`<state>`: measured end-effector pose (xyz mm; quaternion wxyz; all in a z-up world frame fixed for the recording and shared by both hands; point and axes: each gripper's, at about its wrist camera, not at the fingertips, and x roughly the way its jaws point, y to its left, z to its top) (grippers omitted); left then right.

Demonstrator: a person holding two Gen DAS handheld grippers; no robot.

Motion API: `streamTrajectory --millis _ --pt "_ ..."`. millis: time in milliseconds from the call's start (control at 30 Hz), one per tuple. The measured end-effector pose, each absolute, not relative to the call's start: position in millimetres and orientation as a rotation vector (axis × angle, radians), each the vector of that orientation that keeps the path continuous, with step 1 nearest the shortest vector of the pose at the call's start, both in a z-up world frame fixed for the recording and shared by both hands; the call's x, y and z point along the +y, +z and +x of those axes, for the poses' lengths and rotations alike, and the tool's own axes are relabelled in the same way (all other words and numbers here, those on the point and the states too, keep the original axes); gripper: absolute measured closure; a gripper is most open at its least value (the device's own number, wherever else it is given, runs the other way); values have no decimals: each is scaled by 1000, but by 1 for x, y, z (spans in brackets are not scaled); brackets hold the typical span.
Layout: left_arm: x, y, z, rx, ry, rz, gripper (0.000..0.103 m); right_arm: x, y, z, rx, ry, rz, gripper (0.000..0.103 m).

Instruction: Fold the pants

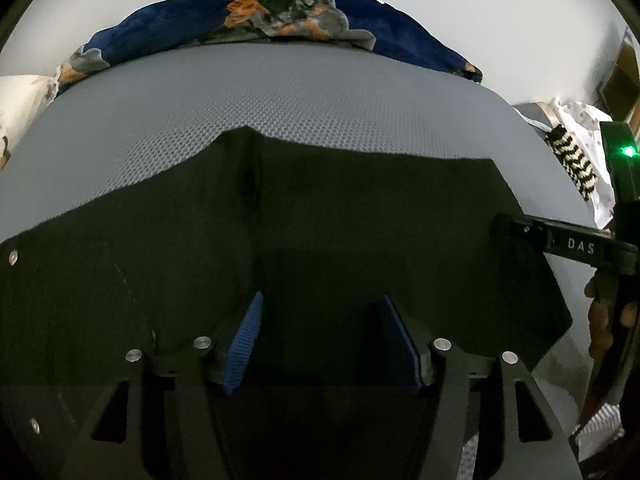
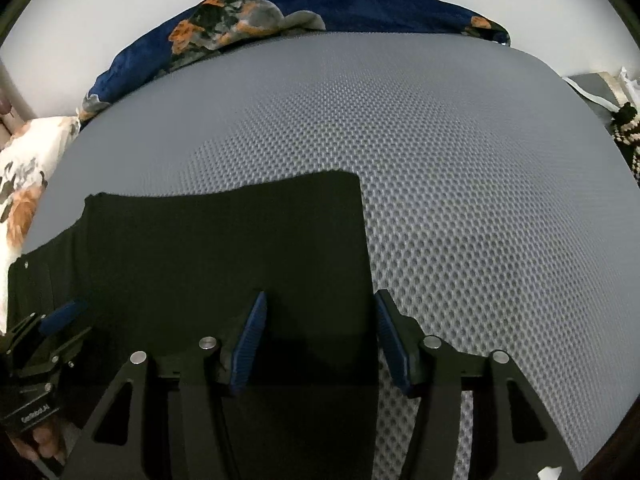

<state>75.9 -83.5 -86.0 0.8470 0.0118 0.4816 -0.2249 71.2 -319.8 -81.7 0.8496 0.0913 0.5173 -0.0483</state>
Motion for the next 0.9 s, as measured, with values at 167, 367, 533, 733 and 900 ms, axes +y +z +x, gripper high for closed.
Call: streamTrajectory --millis 167,367,533,733,900 --pt "-81 -88 62 998 -484 34 35 -313 -81 56 1097 -125 153 46" --pt "-72 -87 57 1001 -495 -11 34 -310 -80 36 1115 -156 149 42" --pt "-52 -74 62 1047 -459 -110 34 -306 -82 25 1120 -176 160 41" --pt "-8 -31 74 975 -385 -105 30 -300 -83 25 1123 -199 144 41" --pt "45 -6 75 902 -298 -30 27 -292 -79 29 1124 -209 108 40"
